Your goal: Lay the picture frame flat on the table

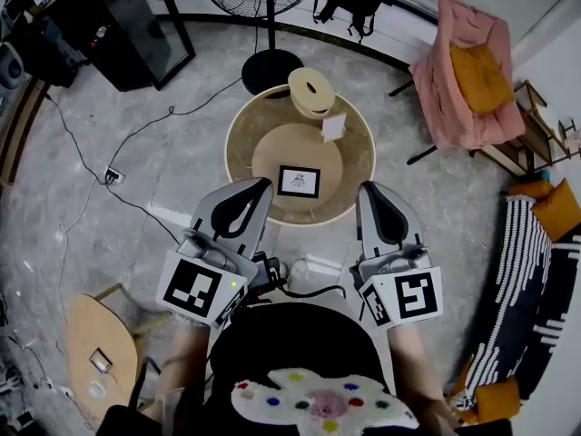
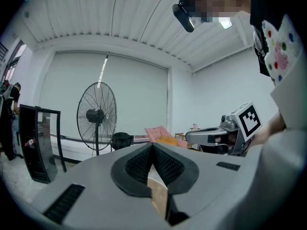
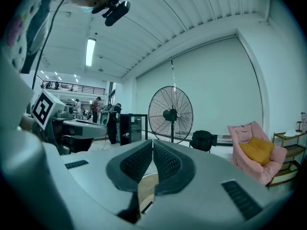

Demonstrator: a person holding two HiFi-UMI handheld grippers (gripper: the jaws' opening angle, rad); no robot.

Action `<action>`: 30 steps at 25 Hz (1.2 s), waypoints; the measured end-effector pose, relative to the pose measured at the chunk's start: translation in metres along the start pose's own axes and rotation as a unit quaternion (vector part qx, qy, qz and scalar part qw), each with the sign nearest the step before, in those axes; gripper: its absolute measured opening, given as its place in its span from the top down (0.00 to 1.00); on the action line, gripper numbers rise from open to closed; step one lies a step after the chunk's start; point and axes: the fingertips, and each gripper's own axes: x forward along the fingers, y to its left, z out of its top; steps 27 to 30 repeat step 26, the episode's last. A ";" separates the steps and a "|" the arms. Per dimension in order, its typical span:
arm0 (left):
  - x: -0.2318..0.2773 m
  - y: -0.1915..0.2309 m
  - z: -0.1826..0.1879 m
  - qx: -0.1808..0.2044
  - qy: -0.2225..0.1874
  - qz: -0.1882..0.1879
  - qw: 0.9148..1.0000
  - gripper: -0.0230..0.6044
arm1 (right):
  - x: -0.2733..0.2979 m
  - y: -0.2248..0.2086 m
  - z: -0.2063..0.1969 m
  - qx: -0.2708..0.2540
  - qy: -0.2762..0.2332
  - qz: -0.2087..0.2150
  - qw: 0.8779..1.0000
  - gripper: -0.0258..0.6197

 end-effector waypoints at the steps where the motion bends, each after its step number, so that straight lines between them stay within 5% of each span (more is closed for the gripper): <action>1: 0.000 0.000 -0.001 -0.001 0.001 0.000 1.000 0.94 | 0.000 0.000 0.000 0.000 0.000 0.000 1.000 0.90; 30: -0.002 0.005 -0.004 0.005 -0.003 0.004 1.000 0.94 | 0.000 0.002 -0.012 -0.004 0.019 -0.001 1.000 0.90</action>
